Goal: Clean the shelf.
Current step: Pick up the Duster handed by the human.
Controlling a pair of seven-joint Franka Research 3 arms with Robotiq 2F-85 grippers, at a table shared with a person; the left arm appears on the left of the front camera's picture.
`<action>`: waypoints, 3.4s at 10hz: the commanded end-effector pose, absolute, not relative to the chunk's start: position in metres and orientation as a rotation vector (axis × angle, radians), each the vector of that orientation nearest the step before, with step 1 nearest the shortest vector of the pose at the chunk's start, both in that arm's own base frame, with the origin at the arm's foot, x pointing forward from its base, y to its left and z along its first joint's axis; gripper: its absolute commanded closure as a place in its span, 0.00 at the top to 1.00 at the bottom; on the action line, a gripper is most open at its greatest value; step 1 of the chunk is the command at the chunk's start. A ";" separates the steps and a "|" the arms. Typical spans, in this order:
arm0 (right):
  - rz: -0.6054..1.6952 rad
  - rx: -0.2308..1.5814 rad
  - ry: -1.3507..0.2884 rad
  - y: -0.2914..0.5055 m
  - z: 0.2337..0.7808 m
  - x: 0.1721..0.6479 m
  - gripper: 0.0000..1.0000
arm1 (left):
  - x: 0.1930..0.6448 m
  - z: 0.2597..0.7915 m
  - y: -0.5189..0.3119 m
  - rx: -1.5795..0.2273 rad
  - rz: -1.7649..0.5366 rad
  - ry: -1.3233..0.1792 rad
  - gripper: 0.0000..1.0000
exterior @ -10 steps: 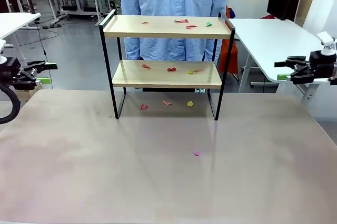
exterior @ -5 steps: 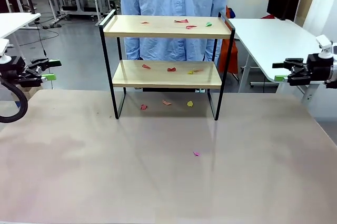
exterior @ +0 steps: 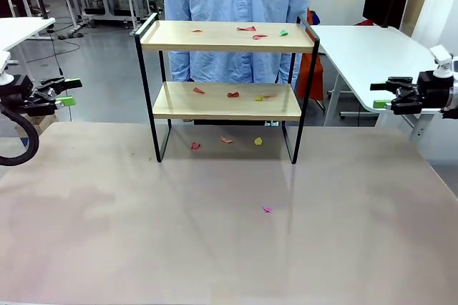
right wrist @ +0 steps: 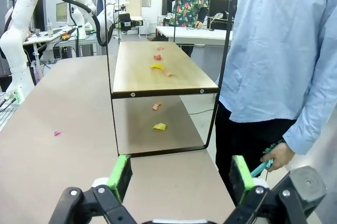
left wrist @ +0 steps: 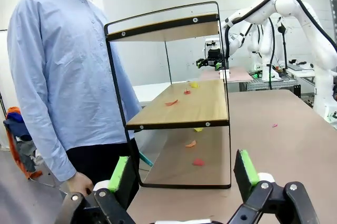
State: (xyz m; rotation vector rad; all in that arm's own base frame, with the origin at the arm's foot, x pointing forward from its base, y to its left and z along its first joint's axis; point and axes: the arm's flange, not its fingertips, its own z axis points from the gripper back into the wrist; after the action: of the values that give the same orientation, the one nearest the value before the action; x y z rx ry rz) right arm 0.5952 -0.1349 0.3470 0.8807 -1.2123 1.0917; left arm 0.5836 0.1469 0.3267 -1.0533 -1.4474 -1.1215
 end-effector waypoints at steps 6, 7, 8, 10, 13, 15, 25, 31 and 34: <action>1.090 0.876 -1.213 -0.134 0.347 0.595 1.00 | 0.584 0.328 0.147 -1.048 -1.142 -1.444 1.00; 1.090 0.876 -1.213 -0.134 0.347 0.595 1.00 | 0.584 0.328 0.147 -1.048 -1.142 -1.444 1.00; 1.090 0.876 -1.213 -0.134 0.347 0.595 1.00 | 0.584 0.328 0.147 -1.048 -1.142 -1.444 1.00; 1.090 0.876 -1.213 -0.134 0.347 0.595 1.00 | 0.584 0.328 0.147 -1.048 -1.142 -1.444 1.00; 1.090 0.876 -1.213 -0.134 0.347 0.595 1.00 | 0.584 0.328 0.147 -1.048 -1.142 -1.444 1.00; 1.090 0.876 -1.213 -0.134 0.347 0.595 1.00 | 0.584 0.328 0.147 -1.048 -1.142 -1.444 1.00; 1.090 0.876 -1.213 -0.134 0.347 0.595 1.00 | 0.584 0.328 0.147 -1.048 -1.142 -1.444 1.00; 0.882 0.640 -0.909 -0.159 0.484 0.560 1.00 | 0.584 0.328 0.147 -1.048 -1.142 -1.444 1.00; 0.666 0.492 -0.745 -0.128 0.562 0.526 1.00 | 0.584 0.328 0.147 -1.048 -1.142 -1.444 1.00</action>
State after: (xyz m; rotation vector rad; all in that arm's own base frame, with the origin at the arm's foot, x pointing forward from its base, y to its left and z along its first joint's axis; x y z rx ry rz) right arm 0.5398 -0.1637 0.5615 0.4696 -0.8522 0.7345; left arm 0.5841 0.1470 0.3265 -1.0530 -1.4464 -1.1230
